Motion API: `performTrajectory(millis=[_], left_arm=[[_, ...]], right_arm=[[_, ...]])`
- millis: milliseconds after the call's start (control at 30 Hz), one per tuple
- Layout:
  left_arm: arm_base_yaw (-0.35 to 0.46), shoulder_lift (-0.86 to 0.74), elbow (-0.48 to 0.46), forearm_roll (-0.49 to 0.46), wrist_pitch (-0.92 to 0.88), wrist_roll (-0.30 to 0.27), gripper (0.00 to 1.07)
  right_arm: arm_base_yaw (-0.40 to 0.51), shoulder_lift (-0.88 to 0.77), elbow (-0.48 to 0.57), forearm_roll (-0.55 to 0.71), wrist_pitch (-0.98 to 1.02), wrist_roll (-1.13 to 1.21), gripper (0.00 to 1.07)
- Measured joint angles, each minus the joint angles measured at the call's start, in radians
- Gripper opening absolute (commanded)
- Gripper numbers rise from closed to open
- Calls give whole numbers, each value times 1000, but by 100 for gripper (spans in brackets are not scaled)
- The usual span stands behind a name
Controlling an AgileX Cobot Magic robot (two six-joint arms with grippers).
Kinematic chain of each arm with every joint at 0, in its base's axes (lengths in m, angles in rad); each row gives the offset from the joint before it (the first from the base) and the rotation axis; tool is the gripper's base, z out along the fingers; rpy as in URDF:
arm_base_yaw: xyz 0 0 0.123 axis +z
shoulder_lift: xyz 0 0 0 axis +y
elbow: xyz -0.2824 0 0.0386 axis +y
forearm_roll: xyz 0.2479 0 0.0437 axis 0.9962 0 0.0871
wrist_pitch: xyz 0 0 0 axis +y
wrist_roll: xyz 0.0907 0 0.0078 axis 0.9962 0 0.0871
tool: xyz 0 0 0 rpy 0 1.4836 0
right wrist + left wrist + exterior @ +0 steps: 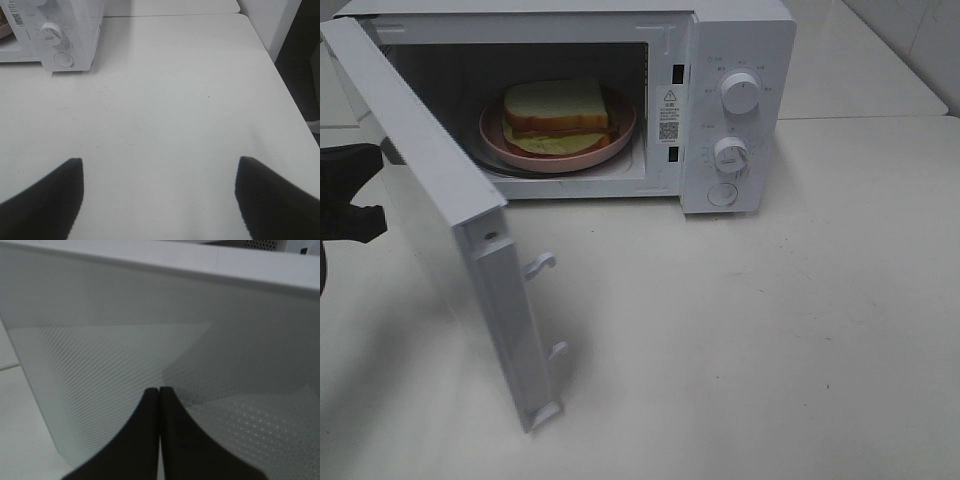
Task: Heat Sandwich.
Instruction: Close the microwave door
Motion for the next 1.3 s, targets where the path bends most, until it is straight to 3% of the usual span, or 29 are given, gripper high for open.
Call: performTrajectory(millis=[300, 633, 1067, 1200, 1300], left_arm=[[-135, 69, -59, -115, -2, 67, 0], [-297, 181, -175, -307, -2, 135, 0], [-412, 289, -326, -461, 4, 139, 0], [-442, 317, -381, -524, 28, 167, 0], [-474, 347, -446, -588, 67, 230, 0]], right_arm=[[0, 0, 0, 0, 0, 0, 76], [0, 0, 0, 0, 0, 0, 76], [0, 0, 0, 0, 0, 0, 76], [0, 0, 0, 0, 0, 0, 76], [0, 0, 0, 0, 0, 0, 76]])
